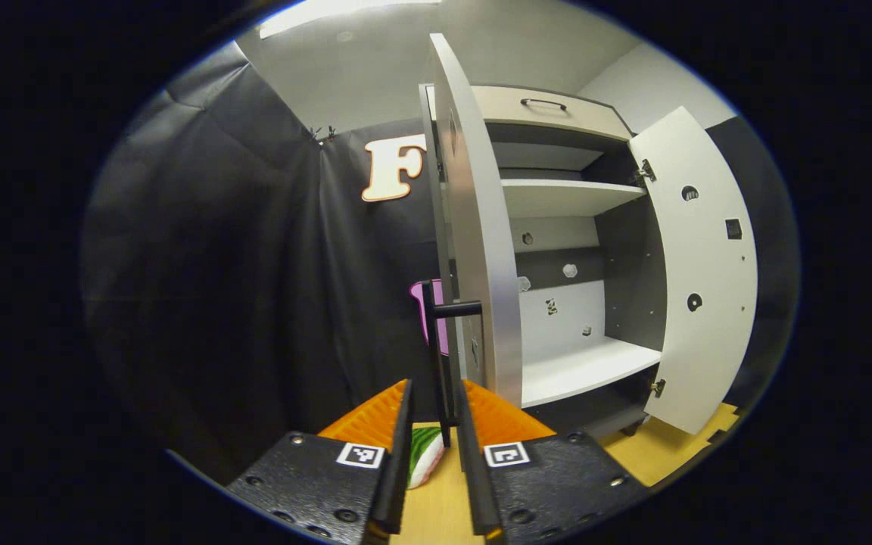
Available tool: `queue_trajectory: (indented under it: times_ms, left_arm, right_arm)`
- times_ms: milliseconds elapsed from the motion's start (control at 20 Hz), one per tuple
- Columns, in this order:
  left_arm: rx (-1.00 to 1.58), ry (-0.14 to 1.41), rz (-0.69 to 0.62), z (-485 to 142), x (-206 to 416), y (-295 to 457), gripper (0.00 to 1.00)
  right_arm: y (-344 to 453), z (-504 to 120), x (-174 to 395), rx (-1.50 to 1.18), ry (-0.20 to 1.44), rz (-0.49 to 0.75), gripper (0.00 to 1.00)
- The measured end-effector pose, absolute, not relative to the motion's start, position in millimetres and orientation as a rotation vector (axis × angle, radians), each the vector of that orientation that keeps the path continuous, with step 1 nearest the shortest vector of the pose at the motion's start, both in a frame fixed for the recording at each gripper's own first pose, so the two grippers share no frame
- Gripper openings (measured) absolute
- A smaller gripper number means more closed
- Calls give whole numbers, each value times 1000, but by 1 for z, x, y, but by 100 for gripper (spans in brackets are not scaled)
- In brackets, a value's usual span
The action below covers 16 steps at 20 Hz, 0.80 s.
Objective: Open the right door of the double-door shoe cabinet with the right hand, and open the left door with the left hand.
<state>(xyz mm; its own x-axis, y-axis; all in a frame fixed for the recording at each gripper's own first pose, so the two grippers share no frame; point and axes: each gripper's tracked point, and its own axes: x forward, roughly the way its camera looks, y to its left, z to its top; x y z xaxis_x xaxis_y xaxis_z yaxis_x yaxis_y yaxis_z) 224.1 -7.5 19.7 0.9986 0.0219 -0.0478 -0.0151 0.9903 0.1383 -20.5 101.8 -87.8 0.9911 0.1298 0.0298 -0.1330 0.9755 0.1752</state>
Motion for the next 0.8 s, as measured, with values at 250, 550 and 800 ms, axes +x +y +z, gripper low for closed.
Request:
queue_trajectory:
  times_ms: [250, 550, 800]
  left_arm:
    - [106, 21, 63, 20, 218, -12, 97]
    - [109, 41, 43, 12, 206, -27, 98]
    - [109, 46, -20, 5, 202, -48, 98]
  right_arm:
    - [105, -86, -16, 170, -16, 120, 94]
    - [108, -88, -14, 165, -12, 124, 94]
    - [103, -87, -13, 156, -12, 113, 98]
